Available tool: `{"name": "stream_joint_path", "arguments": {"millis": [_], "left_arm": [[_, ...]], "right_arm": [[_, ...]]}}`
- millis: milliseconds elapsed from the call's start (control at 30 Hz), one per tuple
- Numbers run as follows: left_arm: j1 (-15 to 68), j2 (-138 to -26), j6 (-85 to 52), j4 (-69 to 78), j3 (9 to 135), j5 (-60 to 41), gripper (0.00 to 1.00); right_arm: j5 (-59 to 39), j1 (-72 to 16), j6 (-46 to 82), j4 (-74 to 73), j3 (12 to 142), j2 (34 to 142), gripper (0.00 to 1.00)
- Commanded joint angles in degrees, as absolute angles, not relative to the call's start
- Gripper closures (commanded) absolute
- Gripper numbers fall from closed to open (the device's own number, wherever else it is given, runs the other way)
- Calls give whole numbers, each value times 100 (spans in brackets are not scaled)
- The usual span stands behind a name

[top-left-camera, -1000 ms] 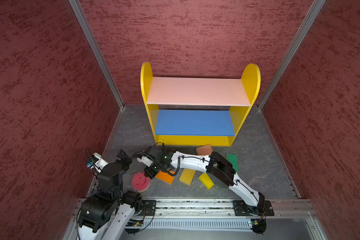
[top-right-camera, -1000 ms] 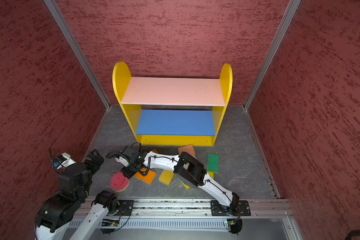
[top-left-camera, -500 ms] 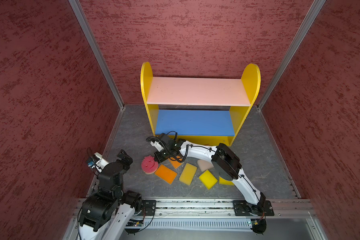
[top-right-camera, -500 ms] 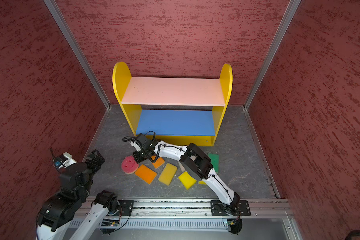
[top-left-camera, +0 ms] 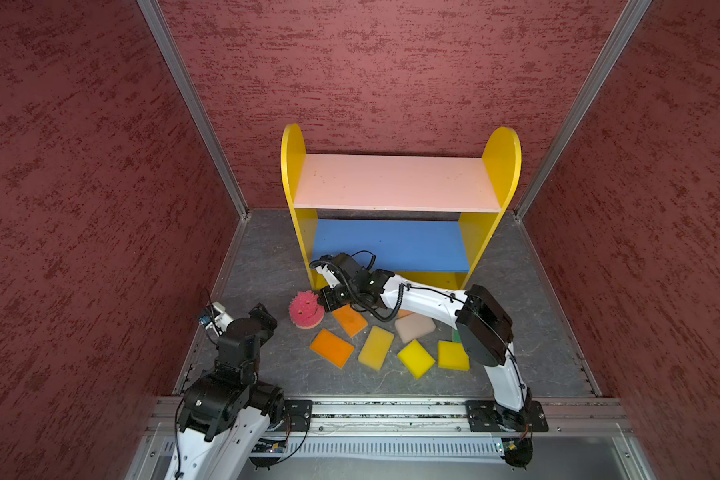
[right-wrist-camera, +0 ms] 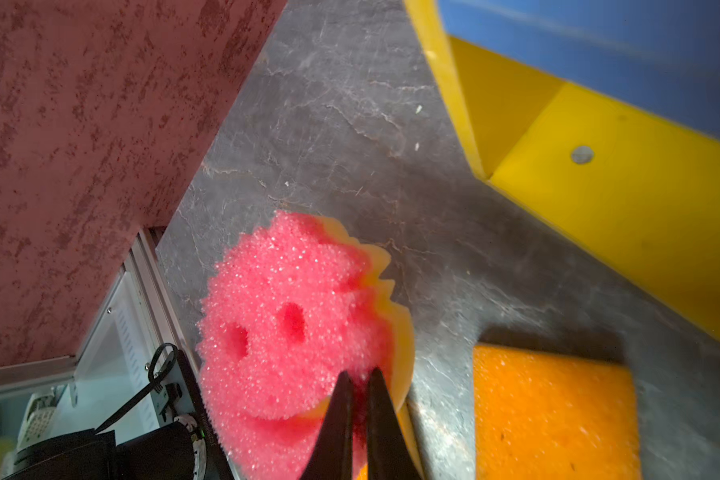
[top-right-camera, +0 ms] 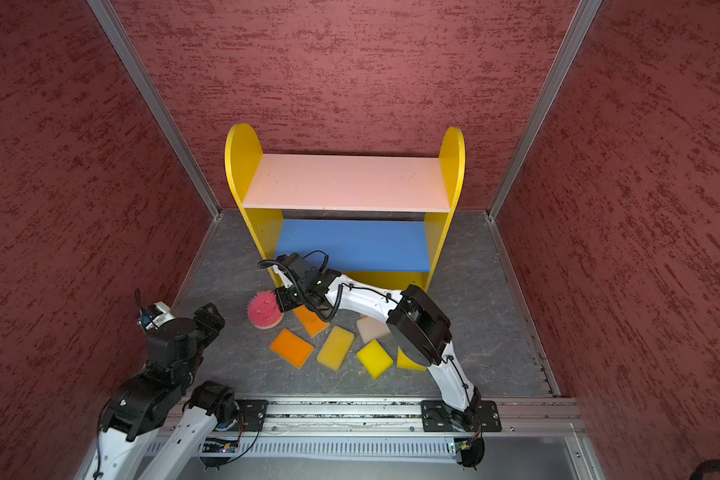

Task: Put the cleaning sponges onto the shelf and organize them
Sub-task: 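Carry the pink smiley sponge with right gripper toward the shelf base while left arm advances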

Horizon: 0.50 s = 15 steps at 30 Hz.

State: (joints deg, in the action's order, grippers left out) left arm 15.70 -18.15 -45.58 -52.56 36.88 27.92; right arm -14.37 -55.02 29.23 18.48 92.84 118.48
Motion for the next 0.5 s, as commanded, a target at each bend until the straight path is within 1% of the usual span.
{"name": "stream_joint_path", "arguments": {"millis": [0,100,200,300,333,433,467], "left_arm": [[1547,-2180,-4529,-4324,3363,1740,24],[1542,-2600,-4411,-3716,3187,1094,21],[1547,-2949,-4328,-3356,3107,722,22],[1538,-3229,-4289,-2967,2975,313,34],[1538,-3321,-4293,-2862,2920,173,43],[1535,-3503,-4407,-2547,2706,-78,66],[1538,-3537,-4455,-2473,2633,-123,69]], "right_arm": [[-1055,-5302,3474,1319,8684,11500,100],[-927,-5231,3747,1047,8253,11284,100],[-721,-5174,4069,842,7901,11109,100],[-679,-5073,4482,410,7498,10944,100],[-654,-5052,4598,235,7365,10896,100],[-497,-5035,4774,69,7226,10829,100],[-445,-5031,4810,70,7210,10834,100]]}}
